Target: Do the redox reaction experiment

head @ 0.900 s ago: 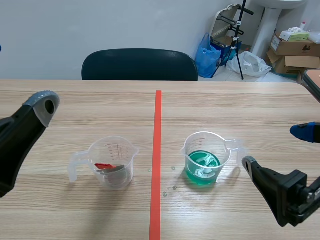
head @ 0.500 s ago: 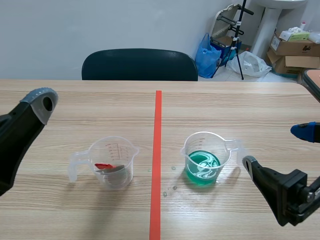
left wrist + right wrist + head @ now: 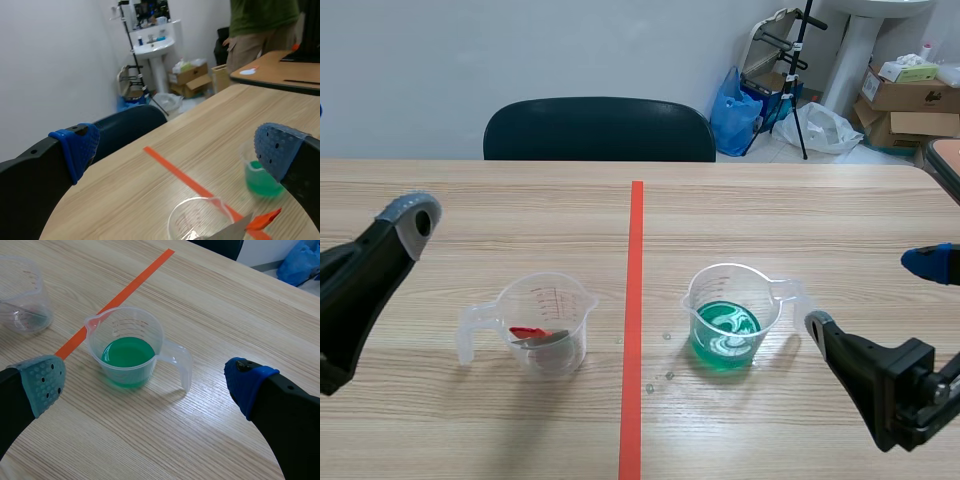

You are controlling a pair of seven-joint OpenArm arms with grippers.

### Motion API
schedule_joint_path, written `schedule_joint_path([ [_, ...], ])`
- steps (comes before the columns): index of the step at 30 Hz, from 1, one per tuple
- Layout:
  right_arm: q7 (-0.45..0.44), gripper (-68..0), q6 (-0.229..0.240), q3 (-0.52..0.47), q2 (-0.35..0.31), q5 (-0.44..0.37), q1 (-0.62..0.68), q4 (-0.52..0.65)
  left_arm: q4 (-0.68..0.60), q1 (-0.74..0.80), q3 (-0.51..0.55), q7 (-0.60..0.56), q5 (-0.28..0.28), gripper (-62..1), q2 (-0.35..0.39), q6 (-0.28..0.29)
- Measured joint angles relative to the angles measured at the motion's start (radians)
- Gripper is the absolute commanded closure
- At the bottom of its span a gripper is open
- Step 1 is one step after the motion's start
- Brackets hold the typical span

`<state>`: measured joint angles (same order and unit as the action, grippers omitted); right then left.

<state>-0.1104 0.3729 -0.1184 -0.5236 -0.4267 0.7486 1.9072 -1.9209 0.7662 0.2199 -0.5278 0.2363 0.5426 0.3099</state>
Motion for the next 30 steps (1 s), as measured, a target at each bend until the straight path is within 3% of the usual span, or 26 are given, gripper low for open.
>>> schedule_joint_path([
  [6, 0.0, -67.9, 0.0, 0.0, 0.0, 0.0, 0.0, 0.0, 0.0, 0.145, 0.042, 0.0, -0.019, -62.3, 0.0, -0.053],
  [12, 0.0, -67.9, -0.003, 0.0, 0.0, 0.0, 0.0, 0.0, 0.0, 0.333, 0.221, -0.026, -0.018, -62.3, 0.0, -0.104],
  [15, 0.0, -67.9, -0.003, 0.0, 0.0, 0.0, 0.0, 0.0, 0.011, 0.445, 0.287, -0.121, -0.011, -62.3, 0.0, -0.179],
  [19, 0.0, -67.9, -0.003, 0.0, 0.0, 0.0, 0.0, 0.0, 0.072, 0.549, 0.359, -0.188, -0.008, -62.3, -0.003, -0.188],
  [27, 0.001, -67.9, 0.018, 0.0, 0.0, 0.003, -0.006, 0.0, 0.29, 0.55, 0.397, -0.327, -0.016, -62.3, -0.008, -0.19],
  [30, 0.0, -67.9, 0.028, 0.0, 0.0, 0.038, -0.029, 0.0, 0.391, 0.549, 0.397, -0.392, -0.039, -62.3, -0.009, -0.183],
])
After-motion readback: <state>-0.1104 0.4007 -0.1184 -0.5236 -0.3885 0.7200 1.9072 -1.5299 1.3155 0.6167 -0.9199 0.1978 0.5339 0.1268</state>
